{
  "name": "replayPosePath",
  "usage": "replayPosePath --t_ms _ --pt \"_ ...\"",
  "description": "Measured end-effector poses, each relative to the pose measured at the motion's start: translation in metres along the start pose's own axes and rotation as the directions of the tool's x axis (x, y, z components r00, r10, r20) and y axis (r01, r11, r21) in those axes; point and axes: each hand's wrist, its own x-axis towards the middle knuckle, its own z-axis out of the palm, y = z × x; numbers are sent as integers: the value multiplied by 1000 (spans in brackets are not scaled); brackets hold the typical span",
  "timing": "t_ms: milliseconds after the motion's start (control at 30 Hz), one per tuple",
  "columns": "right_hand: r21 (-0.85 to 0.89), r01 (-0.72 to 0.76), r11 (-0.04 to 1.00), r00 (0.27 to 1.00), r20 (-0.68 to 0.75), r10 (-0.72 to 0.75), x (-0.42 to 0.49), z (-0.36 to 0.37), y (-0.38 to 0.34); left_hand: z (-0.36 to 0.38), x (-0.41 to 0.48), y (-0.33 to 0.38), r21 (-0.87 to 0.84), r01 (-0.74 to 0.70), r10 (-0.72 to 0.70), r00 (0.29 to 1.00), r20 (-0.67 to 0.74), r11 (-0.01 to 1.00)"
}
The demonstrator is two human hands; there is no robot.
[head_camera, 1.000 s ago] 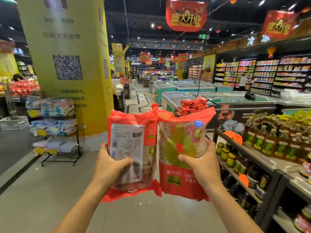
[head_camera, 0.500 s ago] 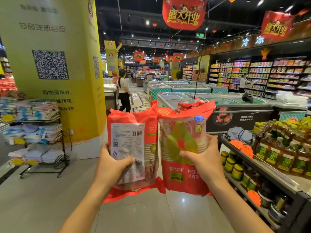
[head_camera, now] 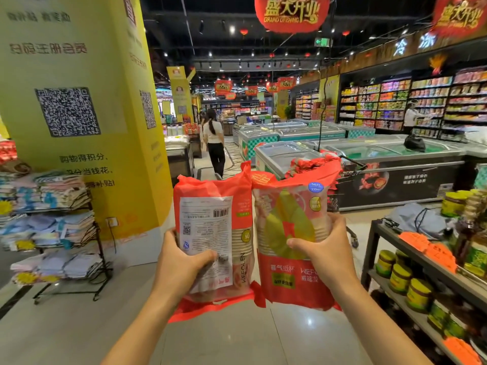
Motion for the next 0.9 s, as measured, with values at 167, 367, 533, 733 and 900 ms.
replayPosePath --t_ms 167,367,533,733,900 --pt "62 -11 998 999 36 8 99 31 19 45 86 2 39 -12 12 1000 -16 999" --pt "71 0 997 1000 31 -2 196 55 37 96 163 3 35 5 -3 999 -48 999" --pt "59 0 998 999 38 -2 262 69 56 137 225 -4 18 10 -9 999 -45 1000" --pt "29 -7 1000 1000 5 7 351 96 82 188 316 -26 5 20 -20 1000 -20 1000" --pt "5 11 1000 999 -30 -11 444 129 100 236 417 -48 -4 10 -10 1000 7 1000"
